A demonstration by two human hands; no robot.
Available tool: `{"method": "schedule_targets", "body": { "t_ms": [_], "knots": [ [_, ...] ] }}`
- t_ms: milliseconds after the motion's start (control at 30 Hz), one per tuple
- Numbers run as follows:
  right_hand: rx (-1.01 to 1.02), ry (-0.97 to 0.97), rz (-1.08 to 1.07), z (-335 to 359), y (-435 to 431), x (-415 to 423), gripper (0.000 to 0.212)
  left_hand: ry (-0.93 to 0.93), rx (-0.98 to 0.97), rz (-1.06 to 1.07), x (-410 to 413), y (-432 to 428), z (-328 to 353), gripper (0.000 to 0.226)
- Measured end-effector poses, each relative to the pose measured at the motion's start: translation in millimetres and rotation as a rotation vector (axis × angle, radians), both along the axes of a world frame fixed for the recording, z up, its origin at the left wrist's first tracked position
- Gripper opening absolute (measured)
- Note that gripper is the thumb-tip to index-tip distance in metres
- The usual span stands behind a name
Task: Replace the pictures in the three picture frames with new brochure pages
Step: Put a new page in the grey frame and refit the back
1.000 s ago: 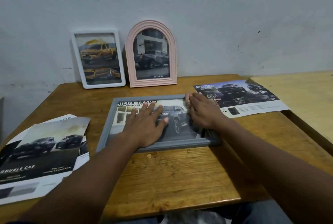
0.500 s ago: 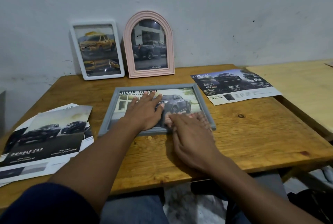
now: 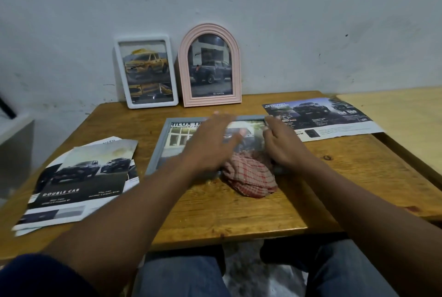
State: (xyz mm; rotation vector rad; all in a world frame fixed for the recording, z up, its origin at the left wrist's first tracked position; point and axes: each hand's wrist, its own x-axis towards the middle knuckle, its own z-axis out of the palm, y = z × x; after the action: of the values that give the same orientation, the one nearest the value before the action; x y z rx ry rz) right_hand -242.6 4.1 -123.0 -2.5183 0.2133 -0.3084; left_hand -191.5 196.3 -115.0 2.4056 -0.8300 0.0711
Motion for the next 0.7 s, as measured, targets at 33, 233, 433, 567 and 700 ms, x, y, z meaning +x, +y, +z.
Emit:
{"method": "schedule_targets", "body": {
  "t_ms": [33, 233, 433, 567, 700],
  "knots": [
    [-0.044, 0.042, -0.003, -9, -1, 3, 0.048, -0.048, 0.086, -0.076, -13, -5, -4, 0.067],
    [-0.165, 0.093, 0.005, -19, -5, 5, 0.054, -0.232, 0.385, -0.161, -38, 16, -25, 0.055],
    [-0.242, 0.128, 0.086, -14, 0, 1, 0.058, -0.122, 0.405, 0.104, -32, 107, -25, 0.057],
    [-0.261, 0.159, 0.119, -14, -1, 2, 0.06, -0.065, 0.431, 0.287, -20, 137, -23, 0.053],
    [-0.271, 0.144, 0.131, -17, -2, 4, 0.061, 0.046, 0.432, 0.317, 14, 124, -23, 0.056]
  ]
}}
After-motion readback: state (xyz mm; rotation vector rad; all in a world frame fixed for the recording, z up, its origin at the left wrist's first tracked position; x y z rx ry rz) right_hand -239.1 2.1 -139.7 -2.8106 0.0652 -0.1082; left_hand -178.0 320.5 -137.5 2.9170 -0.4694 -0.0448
